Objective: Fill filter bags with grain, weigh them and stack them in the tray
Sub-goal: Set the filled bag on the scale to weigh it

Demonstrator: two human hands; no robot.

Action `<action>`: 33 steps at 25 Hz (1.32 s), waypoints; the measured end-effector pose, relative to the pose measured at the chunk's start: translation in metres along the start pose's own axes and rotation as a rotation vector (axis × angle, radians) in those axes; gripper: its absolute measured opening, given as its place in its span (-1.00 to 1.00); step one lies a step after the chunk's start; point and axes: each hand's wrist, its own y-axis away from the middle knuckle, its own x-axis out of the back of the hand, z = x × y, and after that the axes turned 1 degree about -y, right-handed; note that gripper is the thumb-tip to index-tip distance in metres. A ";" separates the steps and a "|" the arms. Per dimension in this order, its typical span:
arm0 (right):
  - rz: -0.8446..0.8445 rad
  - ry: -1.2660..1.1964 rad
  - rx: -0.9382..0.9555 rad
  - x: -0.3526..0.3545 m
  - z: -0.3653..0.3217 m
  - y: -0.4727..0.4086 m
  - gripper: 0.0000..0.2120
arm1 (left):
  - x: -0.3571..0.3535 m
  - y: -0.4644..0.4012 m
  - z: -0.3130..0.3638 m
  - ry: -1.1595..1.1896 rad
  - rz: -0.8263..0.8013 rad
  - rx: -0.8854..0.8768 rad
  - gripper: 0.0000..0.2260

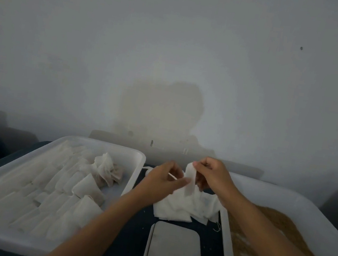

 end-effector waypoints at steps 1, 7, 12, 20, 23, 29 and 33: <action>-0.029 -0.008 -0.001 0.003 -0.005 0.011 -0.77 | -0.012 0.000 0.008 0.045 -0.019 0.004 -0.84; -0.067 0.029 -0.067 0.012 0.005 0.050 -0.79 | -0.050 0.007 0.018 0.179 -0.084 0.041 -0.85; -0.214 -0.233 -0.225 0.018 0.020 0.060 -0.75 | -0.060 0.019 0.011 0.299 -0.145 0.023 -0.86; -0.361 -0.468 -0.238 0.030 0.020 0.066 -0.75 | -0.067 0.023 0.019 0.443 -0.077 0.076 -0.77; -0.328 -0.452 -0.230 0.034 0.024 0.068 -0.89 | -0.072 0.022 0.017 0.312 -0.030 0.032 -0.78; -0.076 -0.054 -0.156 0.050 0.027 0.076 -0.93 | -0.093 0.013 0.025 0.141 -0.021 -0.109 -0.88; 0.131 0.151 -0.112 0.073 0.040 0.080 -0.89 | -0.116 0.003 0.042 0.142 0.053 -0.239 -0.85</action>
